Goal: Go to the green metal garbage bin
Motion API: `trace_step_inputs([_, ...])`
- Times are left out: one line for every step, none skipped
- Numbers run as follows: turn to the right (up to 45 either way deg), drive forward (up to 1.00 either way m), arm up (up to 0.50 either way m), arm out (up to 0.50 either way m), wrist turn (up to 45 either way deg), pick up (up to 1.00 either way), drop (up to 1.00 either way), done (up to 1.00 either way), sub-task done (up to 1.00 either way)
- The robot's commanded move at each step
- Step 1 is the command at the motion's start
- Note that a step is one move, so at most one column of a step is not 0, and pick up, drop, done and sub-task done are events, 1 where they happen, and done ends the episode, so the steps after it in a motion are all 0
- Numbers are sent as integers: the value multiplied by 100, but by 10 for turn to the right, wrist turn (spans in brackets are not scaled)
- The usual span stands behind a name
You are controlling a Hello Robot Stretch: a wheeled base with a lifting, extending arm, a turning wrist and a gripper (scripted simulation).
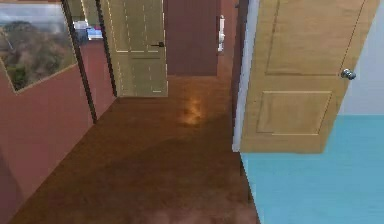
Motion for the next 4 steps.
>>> trace_step_inputs([0,100,0,0,0,0,0,0,0])
trace_step_inputs([0,65,0,0,0,0,0,0,0])
trace_step_inputs([90,0,0,0,0,0,0,0,0])
trace_step_inputs([0,100,0,0,0,0,0,0,0])
